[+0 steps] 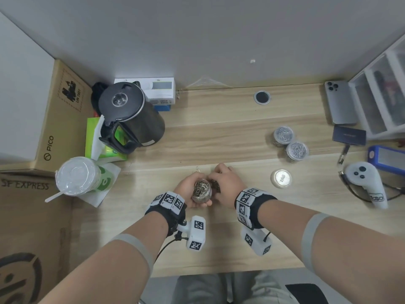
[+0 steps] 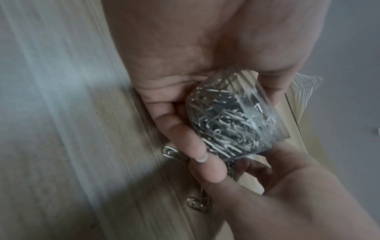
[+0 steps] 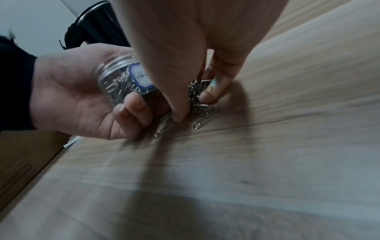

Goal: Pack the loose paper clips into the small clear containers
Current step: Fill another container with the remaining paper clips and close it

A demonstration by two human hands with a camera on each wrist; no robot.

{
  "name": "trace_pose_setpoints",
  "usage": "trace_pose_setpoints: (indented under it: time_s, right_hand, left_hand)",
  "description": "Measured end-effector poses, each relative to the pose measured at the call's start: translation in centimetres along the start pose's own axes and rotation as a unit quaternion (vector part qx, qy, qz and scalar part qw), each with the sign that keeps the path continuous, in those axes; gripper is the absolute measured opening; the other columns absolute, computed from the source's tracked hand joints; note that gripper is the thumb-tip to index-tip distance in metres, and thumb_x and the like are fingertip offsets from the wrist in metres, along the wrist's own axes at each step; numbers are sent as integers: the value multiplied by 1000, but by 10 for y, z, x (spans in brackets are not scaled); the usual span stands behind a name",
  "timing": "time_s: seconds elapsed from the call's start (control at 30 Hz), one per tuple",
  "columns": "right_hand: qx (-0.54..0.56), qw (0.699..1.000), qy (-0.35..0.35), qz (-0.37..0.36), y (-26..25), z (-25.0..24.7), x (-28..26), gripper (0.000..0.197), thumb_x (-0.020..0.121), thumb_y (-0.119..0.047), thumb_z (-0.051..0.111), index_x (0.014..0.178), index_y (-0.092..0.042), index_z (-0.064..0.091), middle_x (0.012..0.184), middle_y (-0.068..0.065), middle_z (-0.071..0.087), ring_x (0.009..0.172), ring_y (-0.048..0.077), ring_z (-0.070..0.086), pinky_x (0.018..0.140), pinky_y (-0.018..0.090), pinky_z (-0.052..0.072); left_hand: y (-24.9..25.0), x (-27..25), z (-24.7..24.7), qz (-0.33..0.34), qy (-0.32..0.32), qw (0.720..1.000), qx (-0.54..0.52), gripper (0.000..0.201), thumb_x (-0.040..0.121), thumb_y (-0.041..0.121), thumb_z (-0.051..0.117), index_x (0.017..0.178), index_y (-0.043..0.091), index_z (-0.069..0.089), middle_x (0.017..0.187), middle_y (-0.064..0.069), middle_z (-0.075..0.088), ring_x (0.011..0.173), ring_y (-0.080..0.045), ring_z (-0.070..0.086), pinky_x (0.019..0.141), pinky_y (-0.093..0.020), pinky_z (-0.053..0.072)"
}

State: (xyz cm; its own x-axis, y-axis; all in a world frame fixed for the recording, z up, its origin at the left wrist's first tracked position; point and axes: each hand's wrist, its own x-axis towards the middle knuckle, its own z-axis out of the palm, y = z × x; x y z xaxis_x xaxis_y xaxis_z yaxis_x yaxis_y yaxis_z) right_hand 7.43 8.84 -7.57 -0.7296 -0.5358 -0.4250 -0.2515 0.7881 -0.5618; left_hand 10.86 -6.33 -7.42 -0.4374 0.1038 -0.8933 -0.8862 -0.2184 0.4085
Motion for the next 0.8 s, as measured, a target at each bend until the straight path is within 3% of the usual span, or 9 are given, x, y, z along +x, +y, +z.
trace_pose_setpoints:
  time_s: [0.1,0.3,0.37,0.53,0.8]
  right_hand:
    - [7,1000,11,4,-3,-1,1,35,80,-1,57,111,-15,66,117,4,49,105,27,42,90,36,41]
    - [0,1000,6,12,-4,-4,4,38,79,6,50,107,-12,68,114,5,54,105,28,44,89,34,41]
    - [2,1000,7,18,-3,-7,6,32,80,5,50,101,-11,69,111,6,56,104,30,47,89,36,41]
    - [16,999,19,24,1,-18,6,24,81,-2,57,98,-10,72,105,9,64,100,29,58,83,29,43]
    - [61,997,46,15,-9,-48,1,18,83,-11,63,96,-14,74,97,4,73,90,21,65,86,30,50]
  left_hand:
    - [4,0,4,-4,3,1000,-2,39,98,39,47,91,5,63,64,-12,66,47,-28,64,43,-23,46]
    - [6,-2,4,-14,18,1000,-19,38,99,40,47,92,7,64,65,-12,66,46,-28,65,41,-23,48]
    - [6,-2,1,-18,22,999,-25,40,99,42,47,92,6,63,65,-11,66,46,-28,65,40,-22,48]
    - [8,-3,-4,-14,53,998,-39,40,96,43,52,98,3,61,66,-15,66,48,-30,65,39,-24,50]
    - [14,-2,-1,-14,103,993,-63,44,92,49,59,95,5,61,64,-15,67,52,-33,67,41,-28,52]
